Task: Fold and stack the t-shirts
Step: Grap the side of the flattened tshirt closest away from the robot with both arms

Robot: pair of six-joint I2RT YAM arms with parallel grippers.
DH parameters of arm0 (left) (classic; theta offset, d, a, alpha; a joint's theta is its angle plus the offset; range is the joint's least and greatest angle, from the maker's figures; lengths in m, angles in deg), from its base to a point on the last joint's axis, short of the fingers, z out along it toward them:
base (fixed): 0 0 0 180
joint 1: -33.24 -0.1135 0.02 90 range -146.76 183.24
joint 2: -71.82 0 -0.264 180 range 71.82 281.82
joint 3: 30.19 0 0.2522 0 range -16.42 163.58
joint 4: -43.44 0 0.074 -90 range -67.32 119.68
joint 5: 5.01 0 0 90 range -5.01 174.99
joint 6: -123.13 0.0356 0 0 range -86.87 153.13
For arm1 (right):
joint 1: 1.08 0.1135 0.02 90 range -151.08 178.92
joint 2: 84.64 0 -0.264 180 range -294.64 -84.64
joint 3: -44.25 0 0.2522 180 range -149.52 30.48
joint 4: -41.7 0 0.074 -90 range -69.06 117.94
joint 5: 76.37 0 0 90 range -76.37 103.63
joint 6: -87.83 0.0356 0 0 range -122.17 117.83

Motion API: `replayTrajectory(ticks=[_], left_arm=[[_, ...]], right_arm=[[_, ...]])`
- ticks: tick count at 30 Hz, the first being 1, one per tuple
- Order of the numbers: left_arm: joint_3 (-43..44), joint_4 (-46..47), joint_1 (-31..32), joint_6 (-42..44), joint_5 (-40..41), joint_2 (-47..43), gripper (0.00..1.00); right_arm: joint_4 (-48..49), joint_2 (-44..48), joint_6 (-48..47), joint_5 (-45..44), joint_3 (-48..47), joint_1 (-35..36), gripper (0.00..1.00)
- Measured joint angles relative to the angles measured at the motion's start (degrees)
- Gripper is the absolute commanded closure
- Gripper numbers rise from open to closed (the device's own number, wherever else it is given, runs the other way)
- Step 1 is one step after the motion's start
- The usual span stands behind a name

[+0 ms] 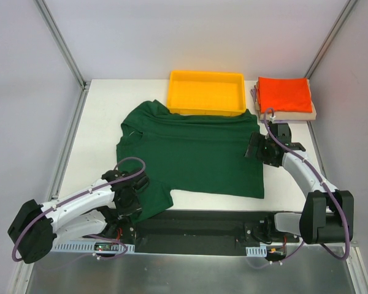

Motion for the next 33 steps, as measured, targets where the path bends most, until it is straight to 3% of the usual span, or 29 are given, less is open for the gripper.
replayTrajectory(ticks=[4,5,6,7,14,24,33], left_arm=[[-0.66,1.05,-0.02,0.28,-0.94,0.94,0.72],[-0.66,1.01,-0.02,0.35,-0.94,0.98,0.79],[-0.66,0.87,-0.02,0.57,-0.85,1.22,0.94],[-0.66,0.55,-0.02,0.83,-0.72,1.44,1.0],[-0.33,3.67,0.31,1.75,-2.99,1.42,1.0],[6.29,11.41,0.31,7.91,-0.94,-1.73,1.0],[11.08,19.45,-4.96,15.13,0.26,0.13,1.0]], right_arm=[[-0.15,-0.31,-0.04,-0.37,0.0,0.0,0.04],[-0.2,-0.33,-0.04,-0.46,0.0,0.0,0.04],[-0.24,-0.35,-0.02,-0.52,0.0,0.0,0.04],[-0.31,-0.35,-0.02,-0.61,0.0,0.0,0.04],[-1.27,1.84,1.29,-2.25,0.02,-0.22,0.04],[-9.44,17.7,11.13,-7.8,5.27,-0.79,0.04],[-16.79,25.09,21.81,-3.06,14.53,-1.18,0.01]])
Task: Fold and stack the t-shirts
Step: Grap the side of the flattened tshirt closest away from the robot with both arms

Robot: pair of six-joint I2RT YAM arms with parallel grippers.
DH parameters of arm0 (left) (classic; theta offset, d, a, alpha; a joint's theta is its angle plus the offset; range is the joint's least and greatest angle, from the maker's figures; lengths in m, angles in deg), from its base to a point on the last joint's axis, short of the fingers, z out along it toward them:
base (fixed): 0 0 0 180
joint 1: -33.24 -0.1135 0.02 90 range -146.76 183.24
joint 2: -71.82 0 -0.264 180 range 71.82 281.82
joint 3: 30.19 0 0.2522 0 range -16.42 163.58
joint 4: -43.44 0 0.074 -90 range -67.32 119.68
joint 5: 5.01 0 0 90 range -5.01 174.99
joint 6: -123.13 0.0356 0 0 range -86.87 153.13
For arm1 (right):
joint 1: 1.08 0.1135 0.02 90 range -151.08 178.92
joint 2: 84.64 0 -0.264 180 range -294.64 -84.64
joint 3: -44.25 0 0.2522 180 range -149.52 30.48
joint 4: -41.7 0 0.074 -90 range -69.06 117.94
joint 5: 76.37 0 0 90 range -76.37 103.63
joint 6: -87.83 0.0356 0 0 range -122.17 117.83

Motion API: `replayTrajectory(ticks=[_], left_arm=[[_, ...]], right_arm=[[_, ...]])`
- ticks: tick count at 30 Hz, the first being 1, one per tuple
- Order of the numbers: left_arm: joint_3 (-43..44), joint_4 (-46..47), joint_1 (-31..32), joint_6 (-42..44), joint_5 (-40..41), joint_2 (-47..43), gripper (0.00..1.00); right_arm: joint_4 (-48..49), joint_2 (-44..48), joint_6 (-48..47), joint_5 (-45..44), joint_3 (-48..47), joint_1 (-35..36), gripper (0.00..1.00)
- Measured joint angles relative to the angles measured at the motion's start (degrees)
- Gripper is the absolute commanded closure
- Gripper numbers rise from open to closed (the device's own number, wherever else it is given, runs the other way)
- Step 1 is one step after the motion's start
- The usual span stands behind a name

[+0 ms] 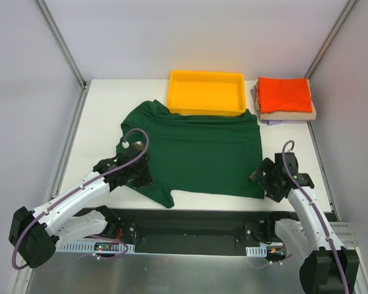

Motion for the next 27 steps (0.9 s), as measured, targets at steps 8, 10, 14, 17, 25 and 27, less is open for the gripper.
replayTrajectory(ticks=[8,10,14,17,25,27], left_arm=[[0.0,5.31,-6.34,4.04,-3.19,0.0,1.0],[0.0,5.68,-6.99,4.68,-3.98,0.0,1.0],[-0.04,6.27,-7.26,4.81,-4.35,0.0,1.0],[-0.11,6.62,-7.61,4.83,-4.39,0.07,1.0],[-0.61,6.8,-7.76,4.81,-4.46,1.46,1.0],[-0.61,6.82,-8.0,4.76,-4.33,1.51,1.0]], right_arm=[[-2.56,5.38,5.75,2.03,4.83,0.0,0.14],[-2.05,5.68,6.86,2.21,6.1,0.0,0.19],[-0.22,4.37,7.61,2.58,7.96,0.0,0.28],[0.7,2.97,7.69,2.75,7.93,0.0,0.37],[1.57,0.52,7.37,1.88,7.93,-0.15,0.65],[1.68,0.48,7.04,1.55,8.09,-0.17,0.73]])
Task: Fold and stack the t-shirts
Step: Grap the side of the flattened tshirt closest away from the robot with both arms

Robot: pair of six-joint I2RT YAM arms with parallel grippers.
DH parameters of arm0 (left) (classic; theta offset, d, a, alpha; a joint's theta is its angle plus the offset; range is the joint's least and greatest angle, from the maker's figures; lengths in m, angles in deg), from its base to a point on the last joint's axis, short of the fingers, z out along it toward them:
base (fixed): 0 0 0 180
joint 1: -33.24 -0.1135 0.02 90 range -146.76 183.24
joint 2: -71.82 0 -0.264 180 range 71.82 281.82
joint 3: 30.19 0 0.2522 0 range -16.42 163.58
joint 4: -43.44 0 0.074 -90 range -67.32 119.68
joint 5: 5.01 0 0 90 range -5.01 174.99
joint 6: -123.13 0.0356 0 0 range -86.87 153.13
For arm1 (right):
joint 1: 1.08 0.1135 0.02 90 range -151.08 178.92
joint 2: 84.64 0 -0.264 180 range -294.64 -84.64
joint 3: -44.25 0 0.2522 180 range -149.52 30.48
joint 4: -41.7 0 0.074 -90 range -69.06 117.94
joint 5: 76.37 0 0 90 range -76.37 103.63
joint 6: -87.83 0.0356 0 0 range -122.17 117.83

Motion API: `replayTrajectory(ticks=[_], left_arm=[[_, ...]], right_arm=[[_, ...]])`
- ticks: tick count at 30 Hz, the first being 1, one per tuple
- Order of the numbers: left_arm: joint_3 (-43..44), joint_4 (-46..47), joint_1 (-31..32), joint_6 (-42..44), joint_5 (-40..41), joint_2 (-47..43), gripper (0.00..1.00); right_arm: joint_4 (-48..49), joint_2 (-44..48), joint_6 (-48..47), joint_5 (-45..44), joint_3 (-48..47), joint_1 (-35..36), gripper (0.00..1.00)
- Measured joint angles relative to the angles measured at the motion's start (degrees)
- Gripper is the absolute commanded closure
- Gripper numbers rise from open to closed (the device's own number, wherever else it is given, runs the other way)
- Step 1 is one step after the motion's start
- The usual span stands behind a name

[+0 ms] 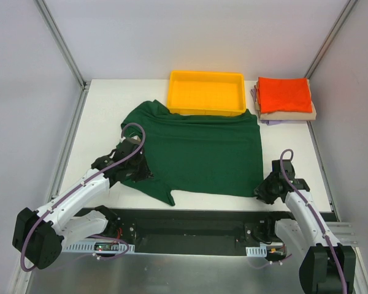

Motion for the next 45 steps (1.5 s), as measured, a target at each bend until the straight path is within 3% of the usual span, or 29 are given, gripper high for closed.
replayTrajectory(ticks=[6,10,17,23,34,39,45], left_arm=[[0.0,0.17,-0.35,0.0,0.13,0.0,1.0],[-0.02,0.2,-0.37,0.07,0.13,-0.02,1.0],[-0.37,0.11,-1.09,1.14,-0.22,-0.72,1.0],[-0.37,-5.27,-1.11,2.47,-1.51,-6.84,1.0],[1.77,-20.04,-1.09,4.72,-16.39,-22.4,1.0],[3.32,-26.1,-1.09,4.0,-19.67,-31.23,1.0],[3.63,-28.7,-1.09,2.97,-20.44,-33.94,1.0]], right_arm=[[1.6,-0.39,-0.87,-0.57,0.55,-0.02,0.85],[3.15,-1.55,-2.29,-0.52,0.52,-0.02,0.99],[4.09,-1.6,-4.9,-0.37,0.09,-0.02,0.99],[-2.29,6.62,-6.4,-0.57,-2.43,-0.02,0.99],[-17.84,13.42,-9.05,1.81,-8.31,-0.02,0.99],[-23.1,18.29,-10.03,3.13,-10.27,-0.02,0.99],[-25.35,19.12,-10.88,5.16,-11.06,0.07,0.99]])
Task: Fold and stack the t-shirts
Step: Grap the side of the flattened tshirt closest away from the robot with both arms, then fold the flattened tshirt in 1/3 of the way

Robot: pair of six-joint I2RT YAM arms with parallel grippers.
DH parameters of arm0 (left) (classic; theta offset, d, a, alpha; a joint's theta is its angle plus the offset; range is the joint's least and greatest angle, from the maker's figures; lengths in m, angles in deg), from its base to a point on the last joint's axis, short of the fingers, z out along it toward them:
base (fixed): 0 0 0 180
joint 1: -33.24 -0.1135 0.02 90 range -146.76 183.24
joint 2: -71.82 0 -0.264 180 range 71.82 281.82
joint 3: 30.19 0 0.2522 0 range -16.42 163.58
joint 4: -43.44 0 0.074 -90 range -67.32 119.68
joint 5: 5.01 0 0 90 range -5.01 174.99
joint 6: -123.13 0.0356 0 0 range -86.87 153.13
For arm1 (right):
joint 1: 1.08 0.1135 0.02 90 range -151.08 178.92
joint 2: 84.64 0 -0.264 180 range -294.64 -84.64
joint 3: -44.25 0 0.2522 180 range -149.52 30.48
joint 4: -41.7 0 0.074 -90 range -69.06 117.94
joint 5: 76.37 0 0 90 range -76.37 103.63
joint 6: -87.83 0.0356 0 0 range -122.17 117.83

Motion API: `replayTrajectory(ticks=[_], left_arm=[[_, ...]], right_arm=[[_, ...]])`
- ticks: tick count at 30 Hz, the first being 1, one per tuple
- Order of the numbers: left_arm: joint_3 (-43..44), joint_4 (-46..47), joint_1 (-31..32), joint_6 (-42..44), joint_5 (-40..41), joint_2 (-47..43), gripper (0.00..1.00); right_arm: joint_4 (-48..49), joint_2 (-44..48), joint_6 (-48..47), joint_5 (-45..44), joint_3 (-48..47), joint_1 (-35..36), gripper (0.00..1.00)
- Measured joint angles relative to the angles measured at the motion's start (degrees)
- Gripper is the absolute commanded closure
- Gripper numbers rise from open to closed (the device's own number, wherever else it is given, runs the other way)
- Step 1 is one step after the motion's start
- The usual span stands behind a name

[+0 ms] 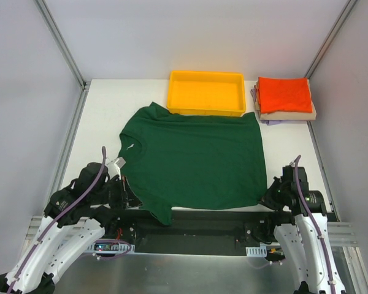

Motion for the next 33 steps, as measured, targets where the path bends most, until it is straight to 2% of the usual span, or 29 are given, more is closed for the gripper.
replayTrajectory(ticks=[6,10,16,22,33], left_arm=[[0.66,2.58,0.0,-0.28,3.72,3.39,1.0],[1.92,6.62,-0.02,-0.04,9.29,10.67,1.0],[9.4,11.1,-0.09,1.68,20.22,22.43,1.0],[11.65,15.04,-3.41,3.32,27.45,29.79,1.0],[12.46,23.28,-12.02,6.21,29.9,34.49,1.0]], right_arm=[[0.17,-2.05,-0.48,-0.13,-0.98,0.07,0.99],[3.13,-6.23,-0.52,0.09,-1.14,0.07,0.99],[9.44,-15.41,-1.18,0.28,-4.57,0.07,0.99],[14.86,-23.15,-2.16,-0.79,-9.18,0.07,0.99],[23.56,-34.45,-3.15,-2.36,-14.27,-0.35,0.99]])
